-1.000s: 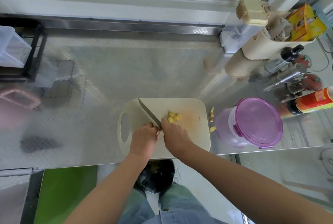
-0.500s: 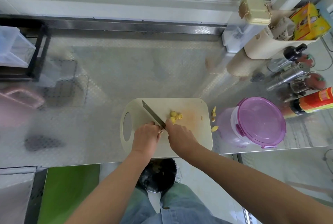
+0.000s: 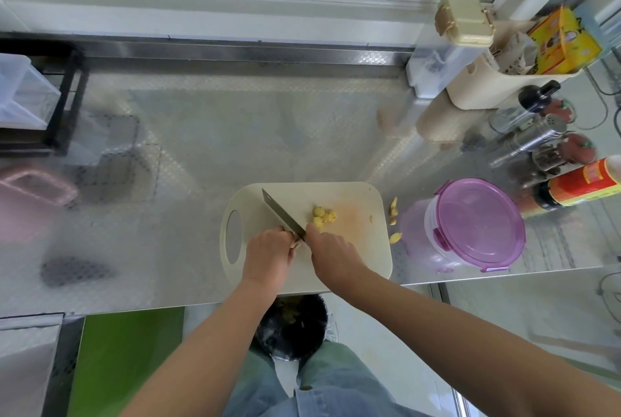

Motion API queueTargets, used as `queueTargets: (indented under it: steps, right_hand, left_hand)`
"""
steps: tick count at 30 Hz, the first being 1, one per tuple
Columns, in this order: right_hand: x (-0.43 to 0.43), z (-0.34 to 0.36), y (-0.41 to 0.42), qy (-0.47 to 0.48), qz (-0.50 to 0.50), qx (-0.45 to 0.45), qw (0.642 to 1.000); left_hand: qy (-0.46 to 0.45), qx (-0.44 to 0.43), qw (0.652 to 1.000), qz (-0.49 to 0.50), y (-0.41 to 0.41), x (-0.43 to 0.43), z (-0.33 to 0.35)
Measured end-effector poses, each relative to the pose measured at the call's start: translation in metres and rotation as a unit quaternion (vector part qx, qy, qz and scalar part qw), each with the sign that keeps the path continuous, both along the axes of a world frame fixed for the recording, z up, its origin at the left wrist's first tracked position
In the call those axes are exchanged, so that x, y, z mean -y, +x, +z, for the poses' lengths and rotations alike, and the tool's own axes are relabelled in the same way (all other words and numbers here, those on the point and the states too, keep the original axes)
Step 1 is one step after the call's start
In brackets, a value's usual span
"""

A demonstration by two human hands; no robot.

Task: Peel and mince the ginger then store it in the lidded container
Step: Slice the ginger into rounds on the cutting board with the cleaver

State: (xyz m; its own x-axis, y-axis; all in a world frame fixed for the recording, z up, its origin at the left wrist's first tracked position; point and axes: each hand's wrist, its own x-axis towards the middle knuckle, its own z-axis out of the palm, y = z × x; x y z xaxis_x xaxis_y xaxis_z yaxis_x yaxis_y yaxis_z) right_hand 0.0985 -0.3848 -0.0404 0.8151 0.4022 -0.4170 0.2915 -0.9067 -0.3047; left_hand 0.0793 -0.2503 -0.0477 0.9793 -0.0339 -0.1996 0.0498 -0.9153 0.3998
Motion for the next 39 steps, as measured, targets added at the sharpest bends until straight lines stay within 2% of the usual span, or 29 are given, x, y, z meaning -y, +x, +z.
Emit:
queueTargets:
  steps: [7,14,28,39]
  right_hand:
    - [0.0,-0.005,-0.003,0.002,-0.009,0.004,1.0]
    - [-0.012,0.002,0.01,0.015,-0.003,-0.001,1.0]
    - [-0.004,-0.004,0.001,0.004,-0.002,-0.001,1.0]
    - [0.003,-0.008,0.0,0.007,-0.002,0.002,1.0]
  left_hand:
    - [-0.004,0.009,1.0,-0.008,0.0,0.0,-0.001]
    - [0.029,-0.024,0.999,-0.006,0.001,0.001,0.001]
    - [-0.016,-0.01,1.0,-0.015,0.003,-0.005,-0.001]
    - [0.003,-0.02,1.0,-0.003,0.003,-0.006,-0.002]
